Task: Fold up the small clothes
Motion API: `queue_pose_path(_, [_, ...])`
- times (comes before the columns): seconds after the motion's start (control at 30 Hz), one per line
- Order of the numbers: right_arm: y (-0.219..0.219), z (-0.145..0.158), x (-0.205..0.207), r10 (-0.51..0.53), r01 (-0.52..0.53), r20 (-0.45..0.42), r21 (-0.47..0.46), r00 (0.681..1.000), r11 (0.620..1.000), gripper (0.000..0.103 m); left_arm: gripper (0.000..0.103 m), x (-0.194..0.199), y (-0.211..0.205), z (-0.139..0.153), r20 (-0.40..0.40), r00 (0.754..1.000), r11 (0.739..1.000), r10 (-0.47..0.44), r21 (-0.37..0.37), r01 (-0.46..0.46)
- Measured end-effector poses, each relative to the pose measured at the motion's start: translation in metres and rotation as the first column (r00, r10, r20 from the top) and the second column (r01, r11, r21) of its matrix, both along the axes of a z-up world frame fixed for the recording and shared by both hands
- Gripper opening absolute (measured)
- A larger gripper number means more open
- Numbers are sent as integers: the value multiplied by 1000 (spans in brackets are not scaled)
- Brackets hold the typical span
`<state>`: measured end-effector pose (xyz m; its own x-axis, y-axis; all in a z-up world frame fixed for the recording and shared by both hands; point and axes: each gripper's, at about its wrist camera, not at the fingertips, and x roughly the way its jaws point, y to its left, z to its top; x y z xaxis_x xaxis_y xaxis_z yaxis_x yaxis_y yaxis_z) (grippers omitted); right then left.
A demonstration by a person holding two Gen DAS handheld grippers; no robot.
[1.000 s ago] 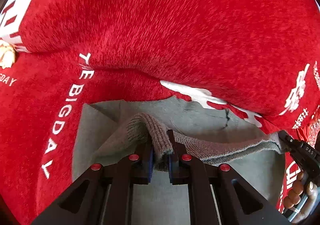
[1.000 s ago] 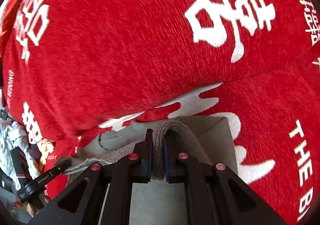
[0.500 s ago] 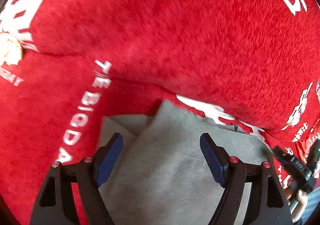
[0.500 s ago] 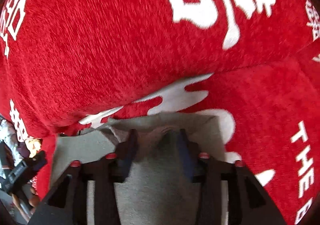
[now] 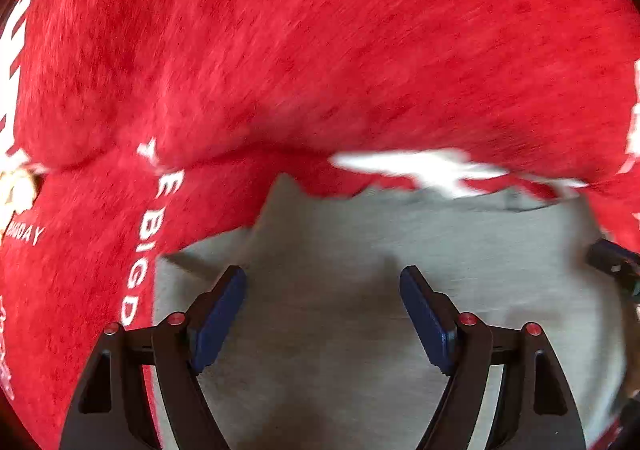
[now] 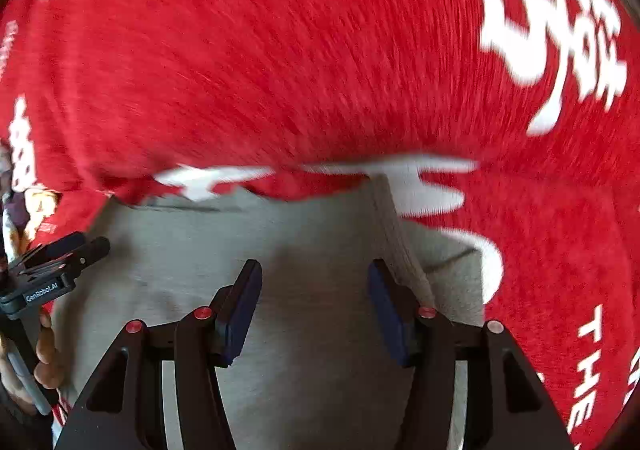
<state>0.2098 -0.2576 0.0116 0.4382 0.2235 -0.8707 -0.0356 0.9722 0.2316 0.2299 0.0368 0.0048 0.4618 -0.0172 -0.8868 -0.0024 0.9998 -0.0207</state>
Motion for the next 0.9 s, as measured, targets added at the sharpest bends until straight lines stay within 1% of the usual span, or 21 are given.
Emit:
queue_pose_path(0.03, [-6,-7,3,-15,15,-18,4,1000,1000,58,80,0,5,-4,-4,1000,1000,7,-3,-7])
queue_pose_path(0.07, [-11,-10,4,-24,24,-12,16,1000,1000,58,80,-1,10,-7,-2,1000,1000,9,-9,-9])
queue_pose_path(0.13, [-17,-11,2,-35,35,10,26,999,999,53,80,-1,23,-9,4,999,998,54,32,-54])
queue_pose_path(0.17, [-19,-11,1,-42,42,14,22,999,999,50,80,-1,28,-12,-9,998,998,65,23,-65])
queue_pose_path(0.2, [-19,-11,0,-45,45,14,22,999,999,50,80,-1,39,-13,-28,996,996,80,-24,-81])
queue_pose_path(0.23, [-19,-10,-1,-47,47,15,11,999,999,49,80,-4,43,-11,-26,995,994,101,-28,-102])
queue_pose_path(0.27, [-17,-6,-4,-51,51,20,-16,998,999,50,80,-8,45,-6,-12,993,993,121,-11,-121])
queue_pose_path(0.3, [-13,1,-10,-62,65,41,-77,997,995,52,80,-17,46,2,17,992,992,127,7,-127])
queue_pose_path(0.37, [-3,18,-28,-46,63,104,-166,993,984,53,80,-36,41,16,53,994,995,100,-1,-100])
queue_pose_path(0.4, [4,27,-43,-12,34,130,-171,991,985,54,80,-51,36,23,78,994,997,77,-30,-75])
queue_pose_path(0.47, [16,36,-69,51,-29,155,-141,987,990,62,80,-76,21,31,99,995,998,23,-60,-17])
queue_pose_path(0.5, [21,36,-77,76,-55,154,-136,985,989,63,80,-92,8,30,107,994,998,-19,-53,25])
queue_pose_path(0.57, [32,31,-97,127,-107,133,-151,983,983,63,80,-108,-6,27,110,992,998,-61,-17,63])
queue_pose_path(0.6, [32,26,-102,133,-111,126,-162,983,980,63,80,-116,-10,22,109,991,997,-71,3,71])
queue_pose_path(0.67, [24,14,-109,109,-86,104,-203,989,975,62,82,-124,-7,8,84,995,998,-60,29,58])
queue_pose_path(0.7, [14,10,-114,89,-63,115,-206,989,976,62,84,-129,-1,5,94,994,999,-50,16,49])
queue_pose_path(0.77, [-2,11,-121,51,-22,145,-190,988,981,63,85,-137,13,7,104,995,1000,-15,-23,17])
queue_pose_path(0.8, [-10,12,-123,10,17,127,-212,992,977,63,85,-141,19,10,95,995,999,2,-39,2])
queue_pose_path(0.83, [-16,15,-125,-24,47,113,-206,993,977,68,85,-148,23,14,95,995,998,15,-54,-10])
queue_pose_path(0.87, [-24,19,-129,-74,90,94,-179,993,980,69,85,-153,27,18,107,994,998,24,-66,-17])
queue_pose_path(0.9, [-27,24,-135,-92,105,89,-151,992,983,69,85,-160,28,21,118,993,997,27,-71,-18])
